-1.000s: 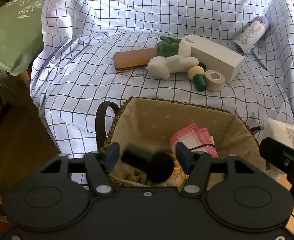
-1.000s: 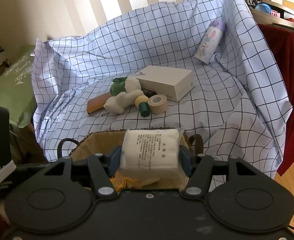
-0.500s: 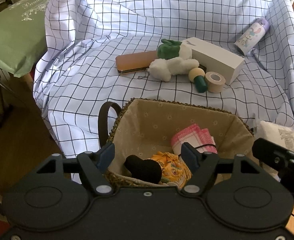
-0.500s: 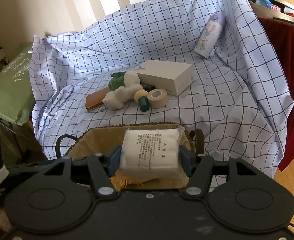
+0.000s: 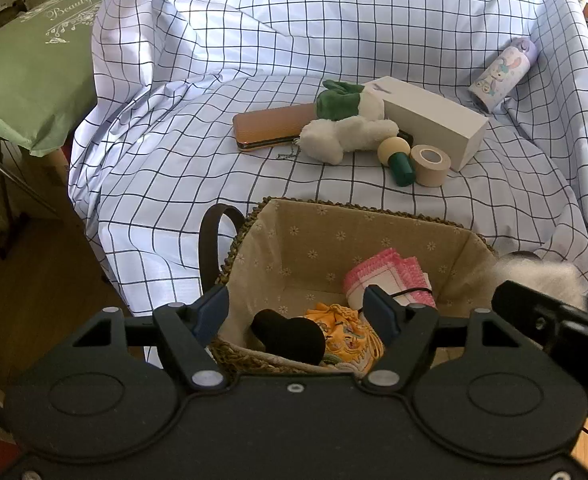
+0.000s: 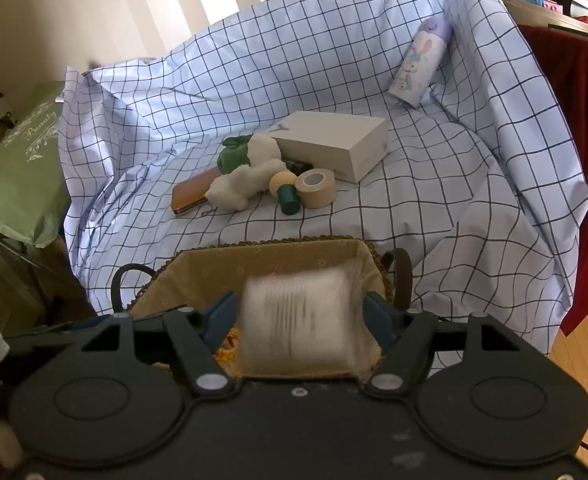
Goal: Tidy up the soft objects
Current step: 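Lower stopper into basket with left tool while right tool lowers packet in, then open both tools and withdraw them from the basket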
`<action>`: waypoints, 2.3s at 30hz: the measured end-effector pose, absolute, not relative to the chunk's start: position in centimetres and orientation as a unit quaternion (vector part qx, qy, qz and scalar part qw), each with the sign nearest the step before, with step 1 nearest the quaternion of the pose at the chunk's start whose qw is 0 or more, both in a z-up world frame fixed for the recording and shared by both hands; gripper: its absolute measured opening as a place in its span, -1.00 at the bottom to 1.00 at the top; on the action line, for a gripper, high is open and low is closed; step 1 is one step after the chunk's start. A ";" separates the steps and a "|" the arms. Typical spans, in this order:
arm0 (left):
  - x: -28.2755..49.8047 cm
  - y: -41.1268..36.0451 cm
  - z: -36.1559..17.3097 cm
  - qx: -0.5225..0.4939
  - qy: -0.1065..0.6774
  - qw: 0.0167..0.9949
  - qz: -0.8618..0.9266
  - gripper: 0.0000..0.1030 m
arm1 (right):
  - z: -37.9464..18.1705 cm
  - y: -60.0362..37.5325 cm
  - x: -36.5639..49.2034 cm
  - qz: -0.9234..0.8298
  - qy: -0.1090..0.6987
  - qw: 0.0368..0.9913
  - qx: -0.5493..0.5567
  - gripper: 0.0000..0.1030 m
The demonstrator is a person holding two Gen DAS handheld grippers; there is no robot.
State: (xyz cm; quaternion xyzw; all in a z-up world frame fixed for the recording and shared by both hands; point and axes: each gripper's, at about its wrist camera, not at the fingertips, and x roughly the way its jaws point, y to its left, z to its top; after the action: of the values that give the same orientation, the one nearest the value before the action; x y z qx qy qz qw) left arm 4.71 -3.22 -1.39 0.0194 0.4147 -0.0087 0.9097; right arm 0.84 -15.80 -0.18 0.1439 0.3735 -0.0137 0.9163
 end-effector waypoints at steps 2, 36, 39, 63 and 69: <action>4.7 -3.1 -1.4 0.016 0.415 0.909 -0.010 0.48 | -0.2 -15.8 0.9 -0.014 0.373 0.916 0.144 0.37; 4.6 -3.5 -1.4 0.024 0.414 0.910 -0.015 0.49 | -0.5 -16.2 0.9 -0.030 0.369 0.918 0.141 0.40; 4.7 -3.5 -1.3 0.028 0.414 0.910 -0.017 0.49 | -0.4 -16.2 1.2 -0.038 0.364 0.921 0.131 0.40; 11.4 -2.5 0.5 0.120 0.361 0.925 0.015 0.67 | 0.4 -20.1 9.7 -0.145 0.335 0.928 0.067 0.55; 14.2 -1.8 0.3 0.123 0.357 0.926 0.020 0.68 | -0.5 -21.0 12.2 -0.182 0.337 0.922 0.049 0.57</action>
State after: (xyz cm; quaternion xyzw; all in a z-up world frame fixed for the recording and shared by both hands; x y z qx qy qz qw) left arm 14.17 -1.80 0.33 0.1234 0.3571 0.0203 0.9257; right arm 12.16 -21.01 -0.55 0.0488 0.3372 -0.1820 0.9224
